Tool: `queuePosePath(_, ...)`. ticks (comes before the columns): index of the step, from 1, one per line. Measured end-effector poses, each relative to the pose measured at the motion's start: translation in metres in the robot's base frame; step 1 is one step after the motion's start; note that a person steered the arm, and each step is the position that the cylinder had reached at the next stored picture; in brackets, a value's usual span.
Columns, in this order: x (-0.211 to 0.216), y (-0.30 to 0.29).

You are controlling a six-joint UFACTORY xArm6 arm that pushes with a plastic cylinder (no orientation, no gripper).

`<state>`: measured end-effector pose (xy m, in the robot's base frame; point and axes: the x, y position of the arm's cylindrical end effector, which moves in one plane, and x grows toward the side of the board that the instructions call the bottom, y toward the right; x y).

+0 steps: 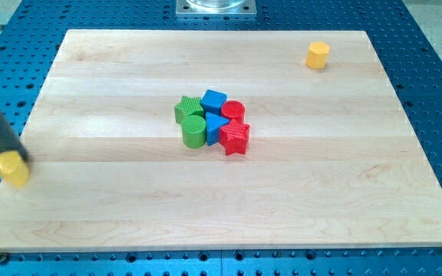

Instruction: Place the yellow heart in the bottom left corner

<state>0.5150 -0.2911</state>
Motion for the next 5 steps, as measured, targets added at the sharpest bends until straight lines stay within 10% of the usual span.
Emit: queuePosePath(5, 0.049, 0.043)
